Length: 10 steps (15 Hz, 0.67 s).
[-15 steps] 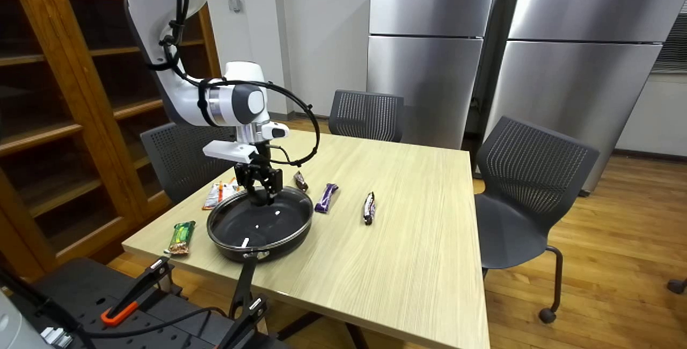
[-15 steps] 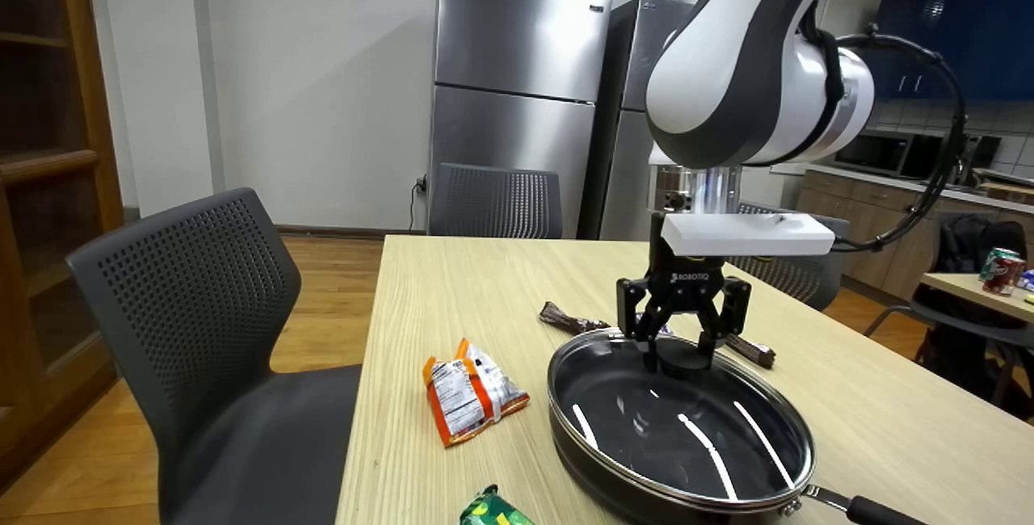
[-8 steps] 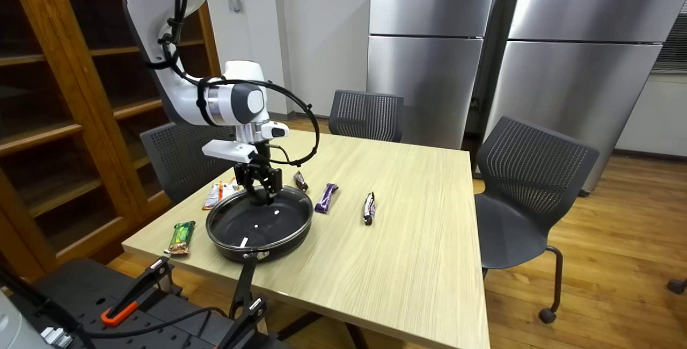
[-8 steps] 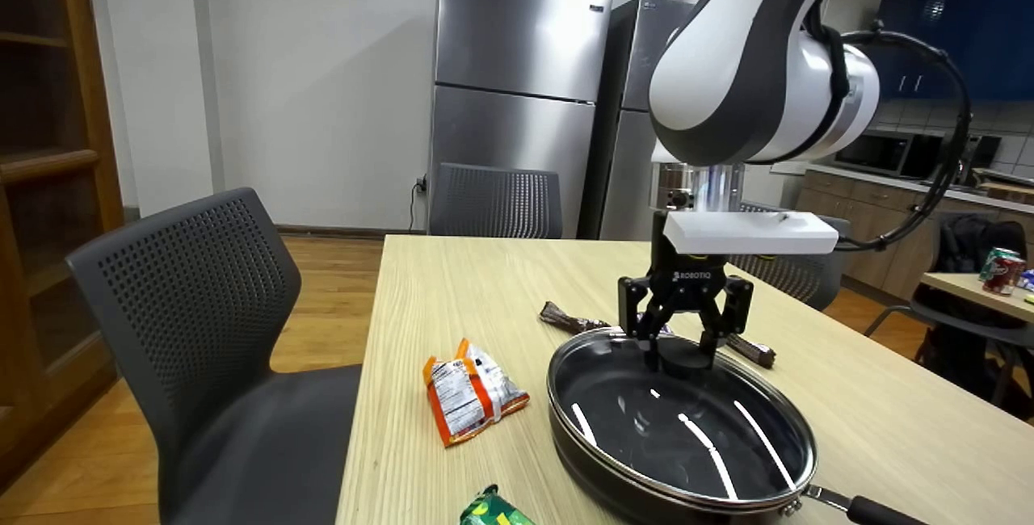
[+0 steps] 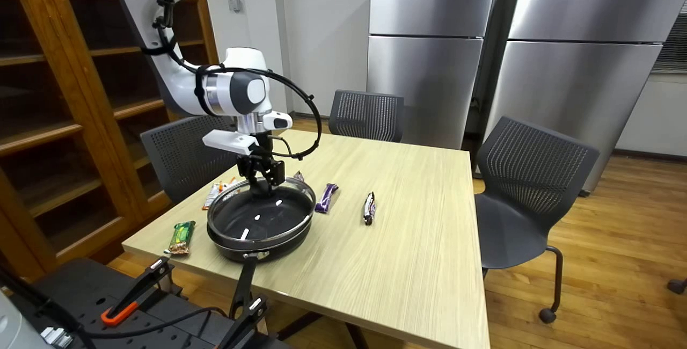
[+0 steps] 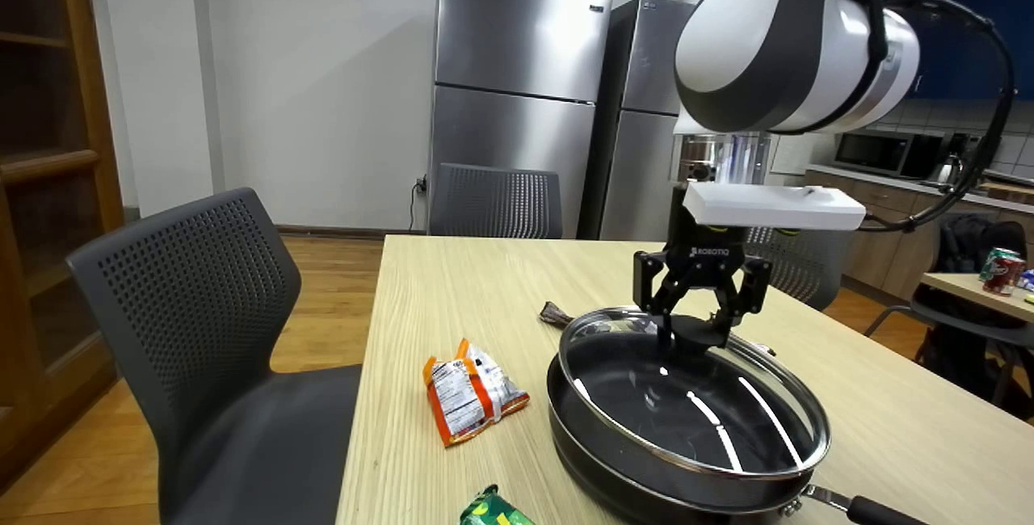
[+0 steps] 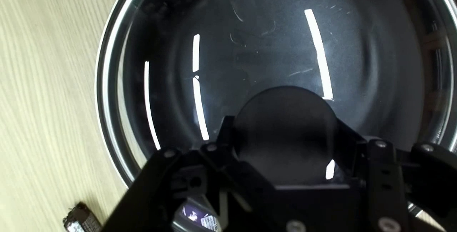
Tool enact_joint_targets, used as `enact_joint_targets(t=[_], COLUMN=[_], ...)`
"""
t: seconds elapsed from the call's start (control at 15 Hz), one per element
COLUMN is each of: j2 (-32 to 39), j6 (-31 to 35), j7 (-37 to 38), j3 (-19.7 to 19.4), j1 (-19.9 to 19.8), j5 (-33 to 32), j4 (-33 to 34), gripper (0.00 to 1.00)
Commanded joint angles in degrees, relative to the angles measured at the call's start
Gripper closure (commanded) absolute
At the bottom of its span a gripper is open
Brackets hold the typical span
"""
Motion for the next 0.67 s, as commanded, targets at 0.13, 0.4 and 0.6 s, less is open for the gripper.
enact_joint_targets(t=[0.13, 0.4, 0.6], j2=[-6.12, -7.15, -7.76], j6=[0.17, 0.3, 0.34], j7=[-1.8, -2.66, -3.02], j3=[1.04, 1.07, 0.67], j1=[-4.47, -8.08, -10.73], j5=[2.51, 4.87, 6.83], j4=[-3.32, -3.54, -3.66], gripper=[0.62, 0.62, 0.62])
